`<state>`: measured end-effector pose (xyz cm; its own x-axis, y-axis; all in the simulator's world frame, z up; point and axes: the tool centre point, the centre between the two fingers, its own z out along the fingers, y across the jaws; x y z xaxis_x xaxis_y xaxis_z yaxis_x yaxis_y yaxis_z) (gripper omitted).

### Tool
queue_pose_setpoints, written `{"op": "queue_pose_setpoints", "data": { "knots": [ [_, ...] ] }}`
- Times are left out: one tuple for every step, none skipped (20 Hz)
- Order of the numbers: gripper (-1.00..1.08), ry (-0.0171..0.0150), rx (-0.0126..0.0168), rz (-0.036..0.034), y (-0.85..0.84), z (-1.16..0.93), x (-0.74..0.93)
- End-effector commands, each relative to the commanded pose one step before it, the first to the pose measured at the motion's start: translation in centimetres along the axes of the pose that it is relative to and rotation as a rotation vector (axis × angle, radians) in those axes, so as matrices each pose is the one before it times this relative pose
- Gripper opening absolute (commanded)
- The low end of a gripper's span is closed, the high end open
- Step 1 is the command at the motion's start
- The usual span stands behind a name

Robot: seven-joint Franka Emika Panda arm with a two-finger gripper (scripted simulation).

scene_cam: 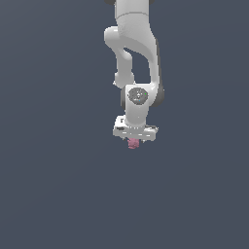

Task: Pick up the object and move it to a goal position.

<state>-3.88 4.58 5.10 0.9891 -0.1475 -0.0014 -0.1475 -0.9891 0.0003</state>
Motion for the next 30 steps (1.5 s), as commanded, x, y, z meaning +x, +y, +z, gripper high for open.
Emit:
{"op": "queue_pose_setpoints", "data": {
  "knots": [
    [1.0, 0.00136, 0.00026, 0.00037, -0.024, 0.521, 0.073],
    [1.0, 0.0, 0.0, 0.0, -0.008, 0.074, 0.017],
    [1.0, 0.0, 0.0, 0.0, -0.003, 0.023, 0.007],
    [-1.0, 0.0, 0.0, 0.0, 0.0, 0.0, 0.0],
    [-1.0, 0.0, 0.0, 0.0, 0.0, 0.0, 0.0],
    [-1.0, 0.0, 0.0, 0.0, 0.0, 0.0, 0.0],
    [-1.0, 0.0, 0.0, 0.0, 0.0, 0.0, 0.0],
    [-1.0, 0.0, 0.0, 0.0, 0.0, 0.0, 0.0],
    [-1.0, 0.0, 0.0, 0.0, 0.0, 0.0, 0.0],
    [-1.0, 0.0, 0.0, 0.0, 0.0, 0.0, 0.0],
    [-1.0, 0.0, 0.0, 0.0, 0.0, 0.0, 0.0],
    [-1.0, 0.0, 0.0, 0.0, 0.0, 0.0, 0.0],
    [-1.0, 0.0, 0.0, 0.0, 0.0, 0.0, 0.0],
    [-1.0, 0.00209, 0.00053, 0.00035, -0.001, -0.148, 0.063],
    [-1.0, 0.0, 0.0, 0.0, -0.006, -0.026, -0.004],
    [-1.0, 0.0, 0.0, 0.0, -0.019, -0.077, -0.012],
    [-1.0, 0.0, 0.0, 0.0, -0.031, -0.128, -0.02],
    [-1.0, 0.0, 0.0, 0.0, -0.044, -0.179, -0.028],
    [-1.0, 0.0, 0.0, 0.0, -0.057, -0.231, -0.036],
    [-1.0, 0.0, 0.0, 0.0, -0.069, -0.283, -0.044],
    [-1.0, 0.0, 0.0, 0.0, -0.082, -0.336, -0.052],
    [-1.0, 0.0, 0.0, 0.0, -0.095, -0.389, -0.06],
    [-1.0, 0.0, 0.0, 0.0, -0.109, -0.443, -0.068],
    [-1.0, 0.0, 0.0, 0.0, -0.122, -0.498, -0.076],
    [-1.0, 0.0, 0.0, 0.0, -0.136, -0.555, -0.084],
    [-1.0, 0.0, 0.0, 0.0, -0.15, -0.612, -0.093],
    [-1.0, 0.0, 0.0, 0.0, -0.164, -0.671, -0.101],
    [-1.0, 0.0, 0.0, 0.0, -0.177, -0.728, -0.109],
    [-1.0, 0.0, 0.0, 0.0, -0.19, -0.782, -0.117],
    [-1.0, -0.00021, -0.00044, -0.00005, -0.21, -0.816, -0.122]
  ]
}}
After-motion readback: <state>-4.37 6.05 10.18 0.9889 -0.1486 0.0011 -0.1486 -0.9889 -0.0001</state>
